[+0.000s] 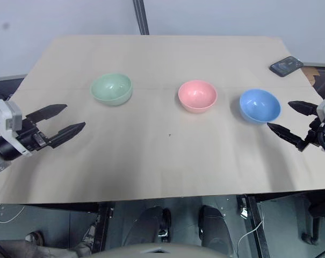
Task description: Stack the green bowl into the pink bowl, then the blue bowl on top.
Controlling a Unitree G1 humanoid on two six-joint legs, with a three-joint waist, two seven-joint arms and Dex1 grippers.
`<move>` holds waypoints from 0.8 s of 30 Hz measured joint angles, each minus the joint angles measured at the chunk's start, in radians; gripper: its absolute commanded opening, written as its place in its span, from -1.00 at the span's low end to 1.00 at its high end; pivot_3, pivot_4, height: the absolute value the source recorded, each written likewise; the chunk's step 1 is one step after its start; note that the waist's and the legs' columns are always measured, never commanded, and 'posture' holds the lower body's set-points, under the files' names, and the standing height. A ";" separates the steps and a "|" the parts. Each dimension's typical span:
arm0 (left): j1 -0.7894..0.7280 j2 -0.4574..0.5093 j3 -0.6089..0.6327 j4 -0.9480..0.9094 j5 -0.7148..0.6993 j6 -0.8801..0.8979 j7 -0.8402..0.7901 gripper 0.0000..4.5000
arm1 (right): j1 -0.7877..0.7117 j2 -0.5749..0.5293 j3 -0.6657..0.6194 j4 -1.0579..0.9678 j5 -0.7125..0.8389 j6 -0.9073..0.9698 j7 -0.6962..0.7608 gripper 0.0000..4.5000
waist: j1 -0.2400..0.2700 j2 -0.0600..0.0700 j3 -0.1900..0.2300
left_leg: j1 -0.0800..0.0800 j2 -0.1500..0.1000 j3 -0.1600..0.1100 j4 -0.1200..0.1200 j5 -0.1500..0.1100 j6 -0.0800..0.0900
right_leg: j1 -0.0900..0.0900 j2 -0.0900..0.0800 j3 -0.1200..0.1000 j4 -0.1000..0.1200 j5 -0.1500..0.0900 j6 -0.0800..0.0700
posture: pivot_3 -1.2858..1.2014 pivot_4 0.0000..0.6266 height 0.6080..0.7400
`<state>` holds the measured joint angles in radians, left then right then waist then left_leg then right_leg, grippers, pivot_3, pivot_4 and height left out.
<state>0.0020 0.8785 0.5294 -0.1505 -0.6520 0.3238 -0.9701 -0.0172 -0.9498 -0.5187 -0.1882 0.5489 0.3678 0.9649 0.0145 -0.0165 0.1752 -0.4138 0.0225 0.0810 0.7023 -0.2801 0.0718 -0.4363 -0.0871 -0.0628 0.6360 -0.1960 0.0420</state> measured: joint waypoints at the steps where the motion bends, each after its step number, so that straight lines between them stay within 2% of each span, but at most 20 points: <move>1: 0.000 0.000 0.000 0.000 0.000 0.000 0.000 1.00 | 0.000 0.000 0.000 0.000 0.000 0.000 0.000 0.97 | 0.000 0.000 0.000 | 0.000 0.000 0.000 0.000 0.000 0.000 | 0.000 0.000 0.000 0.000 0.000 0.000 | 0.03 -0.52 1.00; 7: -0.045 0.007 -0.003 0.011 0.000 0.026 -0.007 1.00 | -0.050 0.016 0.073 -0.027 -0.002 0.030 -0.031 0.97 | -0.001 0.000 0.000 | 0.001 0.000 0.000 0.000 0.000 0.000 | 0.000 0.000 0.000 0.001 0.000 0.000 | 0.03 -0.52 1.00; 13: -0.054 -0.018 -0.031 -0.018 -0.006 0.038 -0.012 1.00 | -0.182 0.061 0.225 0.000 -0.083 0.048 -0.109 0.97 | -0.003 0.000 0.000 | 0.001 0.000 0.001 0.000 0.000 0.000 | 0.000 0.000 0.000 0.001 0.000 0.000 | 0.03 -0.52 1.00; 17: -0.077 -0.035 -0.061 -0.064 -0.021 0.038 -0.025 1.00 | -0.304 0.138 0.366 0.067 -0.156 0.042 -0.131 0.97 | -0.002 0.000 0.000 | 0.000 0.000 0.000 0.000 0.000 0.000 | -0.001 0.001 0.000 0.001 0.000 0.000 | 0.03 -0.52 1.00; 21: -0.083 -0.073 -0.091 -0.098 -0.023 0.037 -0.025 1.00 | -0.486 0.255 0.553 0.192 -0.281 -0.053 -0.116 0.97 | -0.013 0.000 0.000 | 0.000 0.000 0.001 0.000 0.000 -0.001 | -0.001 0.001 0.001 0.001 0.002 0.004 | 0.03 -0.52 1.00; 24: -0.076 -0.087 -0.106 -0.114 -0.023 0.035 -0.027 1.00 | -0.575 0.334 0.638 0.264 -0.342 -0.108 -0.109 0.97 | -0.016 0.000 0.000 | -0.001 0.000 0.001 0.000 0.001 -0.001 | -0.002 0.001 0.000 0.001 0.002 0.004 | 0.03 -0.52 1.00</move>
<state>-0.0736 0.7918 0.4230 -0.2650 -0.6745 0.3584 -0.9970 -0.5924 -0.6154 0.1191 0.0758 0.2068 0.2602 0.8556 -0.0020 -0.0163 0.1756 -0.4147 0.0226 0.0816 0.7025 -0.2795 0.0711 -0.4379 -0.0857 -0.0623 0.6373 -0.1935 0.0457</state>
